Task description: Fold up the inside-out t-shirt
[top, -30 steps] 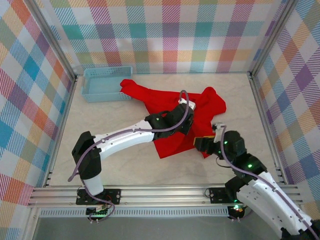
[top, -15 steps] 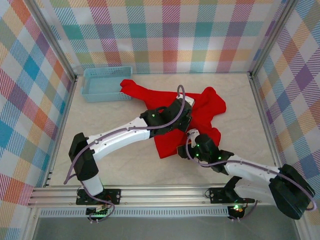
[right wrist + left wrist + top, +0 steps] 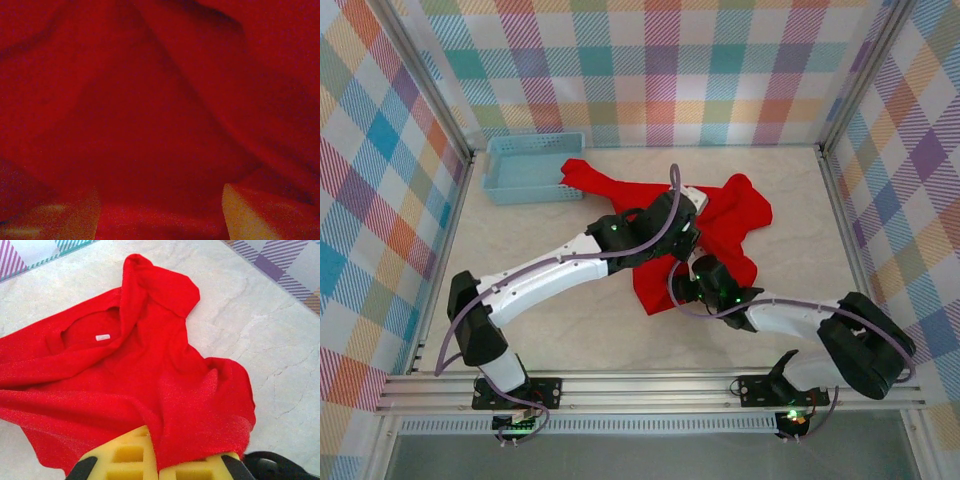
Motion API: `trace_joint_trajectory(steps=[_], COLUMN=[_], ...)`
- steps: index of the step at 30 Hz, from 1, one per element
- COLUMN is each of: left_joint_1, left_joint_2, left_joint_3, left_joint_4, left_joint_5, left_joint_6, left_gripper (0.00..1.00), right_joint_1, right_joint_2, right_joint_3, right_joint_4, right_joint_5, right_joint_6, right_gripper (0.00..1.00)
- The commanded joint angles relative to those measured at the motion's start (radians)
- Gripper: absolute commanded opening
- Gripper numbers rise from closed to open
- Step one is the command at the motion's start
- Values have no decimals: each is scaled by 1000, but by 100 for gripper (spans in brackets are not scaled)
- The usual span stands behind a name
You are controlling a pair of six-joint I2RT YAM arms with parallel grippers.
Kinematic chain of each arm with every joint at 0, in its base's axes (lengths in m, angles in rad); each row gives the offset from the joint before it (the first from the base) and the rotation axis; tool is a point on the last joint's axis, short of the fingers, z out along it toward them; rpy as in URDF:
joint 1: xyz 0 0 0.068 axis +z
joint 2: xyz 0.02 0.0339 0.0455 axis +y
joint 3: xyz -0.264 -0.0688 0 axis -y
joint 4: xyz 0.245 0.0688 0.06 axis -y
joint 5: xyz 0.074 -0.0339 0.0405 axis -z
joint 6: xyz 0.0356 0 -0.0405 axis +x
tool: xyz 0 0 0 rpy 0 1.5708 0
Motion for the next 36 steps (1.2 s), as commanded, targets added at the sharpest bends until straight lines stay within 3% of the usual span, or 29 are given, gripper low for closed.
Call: trace_joint_trajectory(steps=[1,8,16,23,29,33,36], left_joint_1=[9,9,6,-16,-55,-66,-70], left_joint_2=[-66,-110,-127,-115,-104,-117,-129], left_joint_3=[41,45,83,161,241,263,270], left_joint_4=[-27,-62,-83,-96,-117,-107,-90], left_joint_5=[21,-37,71,153,161,181,203], left_joint_6=[37,84,89,70,63,55,45], left_gripper=[0,0,0,0,0,0,0], right_joint_1=[-11,-113,-142,-147,-192,-243,-252], right_joint_2=[32,29,156,308,433,497,560], right_joint_3=[54,61,166,300,470,552,658], right_joint_4=[16,26,55,49,-69,-138,-266], right_joint_5=[91,13,65,93,105,41,39], right_joint_6=[-78,-73,-115,-37,52,121,132], right_gripper=[67,69,69,70,70,70,71])
